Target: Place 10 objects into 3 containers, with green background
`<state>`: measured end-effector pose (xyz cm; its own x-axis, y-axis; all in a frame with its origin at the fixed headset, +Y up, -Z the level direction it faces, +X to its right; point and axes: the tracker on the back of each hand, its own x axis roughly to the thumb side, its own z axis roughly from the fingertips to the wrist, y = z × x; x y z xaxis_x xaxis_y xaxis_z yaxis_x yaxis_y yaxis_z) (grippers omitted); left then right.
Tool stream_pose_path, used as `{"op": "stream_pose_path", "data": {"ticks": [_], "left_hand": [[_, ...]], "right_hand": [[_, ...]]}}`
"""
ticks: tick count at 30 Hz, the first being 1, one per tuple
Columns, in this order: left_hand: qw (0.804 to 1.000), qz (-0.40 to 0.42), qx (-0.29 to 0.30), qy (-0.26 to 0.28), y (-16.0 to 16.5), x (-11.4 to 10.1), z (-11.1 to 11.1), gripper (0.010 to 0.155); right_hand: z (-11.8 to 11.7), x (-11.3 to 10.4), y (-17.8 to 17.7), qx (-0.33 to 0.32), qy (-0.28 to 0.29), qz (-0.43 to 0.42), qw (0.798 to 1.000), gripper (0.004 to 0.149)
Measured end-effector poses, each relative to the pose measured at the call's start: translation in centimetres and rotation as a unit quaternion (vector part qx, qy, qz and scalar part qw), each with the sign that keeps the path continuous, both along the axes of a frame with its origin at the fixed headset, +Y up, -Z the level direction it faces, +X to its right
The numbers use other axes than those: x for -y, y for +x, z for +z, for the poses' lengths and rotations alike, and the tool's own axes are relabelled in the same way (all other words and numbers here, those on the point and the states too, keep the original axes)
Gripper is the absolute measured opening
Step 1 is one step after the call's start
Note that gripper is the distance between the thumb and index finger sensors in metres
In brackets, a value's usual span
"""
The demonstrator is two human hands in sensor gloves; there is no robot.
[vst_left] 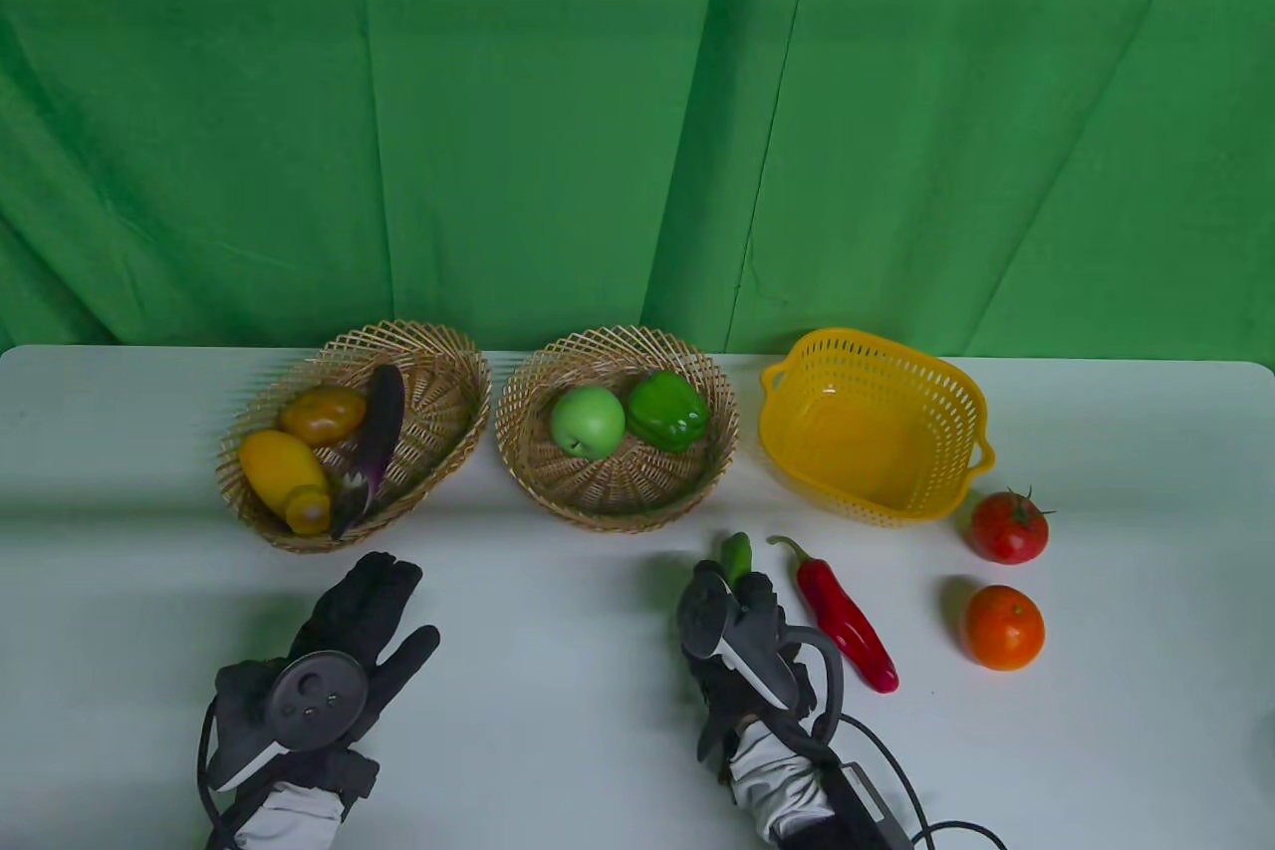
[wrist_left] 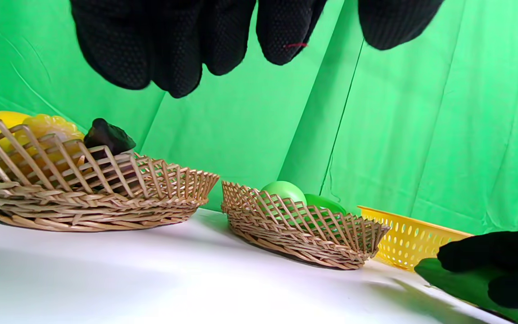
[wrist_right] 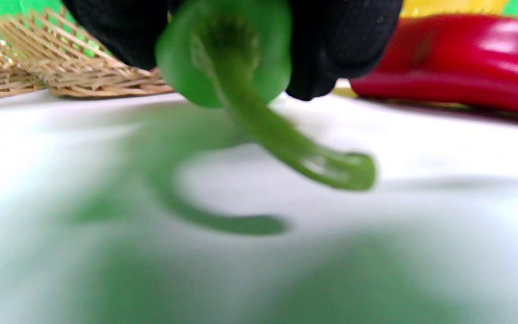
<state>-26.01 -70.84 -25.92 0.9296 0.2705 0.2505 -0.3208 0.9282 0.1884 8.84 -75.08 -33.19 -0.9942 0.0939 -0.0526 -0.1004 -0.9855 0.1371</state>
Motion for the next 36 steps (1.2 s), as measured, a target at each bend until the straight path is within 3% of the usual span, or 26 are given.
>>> {"op": "stream_pose_path", "data": {"ticks": [12,23,28,36], "left_hand": [[1.0,-0.005,0.001,-0.003,0.0,0.1,-0.1,0.069],[1.0,-0.01,0.002,-0.004,0.1,0.1,-0.1,0.069],[1.0,-0.01,-0.002,-0.005,0.0,0.0,-0.1,0.069],[1.0,-0.02,-0.014,-0.01,-0.3,0.0,-0.1,0.069]], "right_hand": [[-0.6,-4.6,0.0,-0.014,0.056,-0.006,0.998,0.064],[-4.6,-7.7,-2.8,-0.012,0.083,-0.018,0.996,0.062],[-7.2,-8.2,-4.4,-0.014,0.082,-0.024,0.996,0.062],[-10.6,-6.7,-7.4,-0.029,0.075,-0.012,0.997,0.06]]}}
